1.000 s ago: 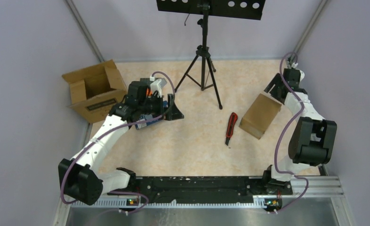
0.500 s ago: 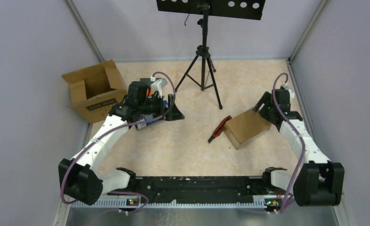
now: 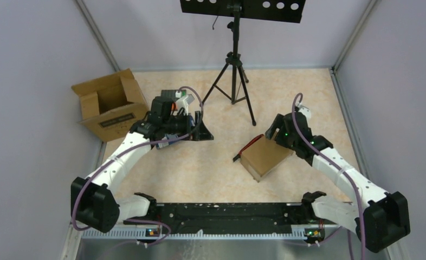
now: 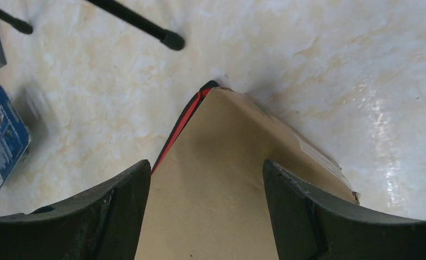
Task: Unpack the express box
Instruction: Move the express box to the center of the board.
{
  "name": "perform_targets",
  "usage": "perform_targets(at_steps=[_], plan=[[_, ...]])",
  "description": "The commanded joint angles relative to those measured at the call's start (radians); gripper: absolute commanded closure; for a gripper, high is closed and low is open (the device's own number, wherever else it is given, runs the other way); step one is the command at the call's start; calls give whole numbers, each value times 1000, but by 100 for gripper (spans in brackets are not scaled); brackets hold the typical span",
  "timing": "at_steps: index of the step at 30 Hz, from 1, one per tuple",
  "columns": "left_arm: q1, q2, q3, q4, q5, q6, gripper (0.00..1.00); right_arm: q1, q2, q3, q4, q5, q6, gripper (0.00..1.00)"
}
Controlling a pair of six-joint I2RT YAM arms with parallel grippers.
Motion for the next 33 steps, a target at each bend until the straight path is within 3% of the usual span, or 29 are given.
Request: perform_targets(at_steps=[1, 8, 14, 19, 26, 33], plan=[[-9, 13, -22, 61, 11, -26, 2, 103, 17, -4, -30, 37, 69, 26], [-13, 33, -43, 71, 6, -41, 2, 175, 30, 64, -58, 69, 86, 25], [-19, 35, -69, 81, 14, -39, 2, 174, -7, 205, -286, 183, 60, 20], [-37, 63, -65, 130, 39, -45, 2, 174, -83, 220, -411, 206, 99, 20], [-168, 262, 55, 268, 6, -92, 3, 174, -188, 126, -467, 255, 202, 20], [-302, 499, 224, 305, 11, -96, 11, 173, -214, 23, -367, 253, 268, 21]])
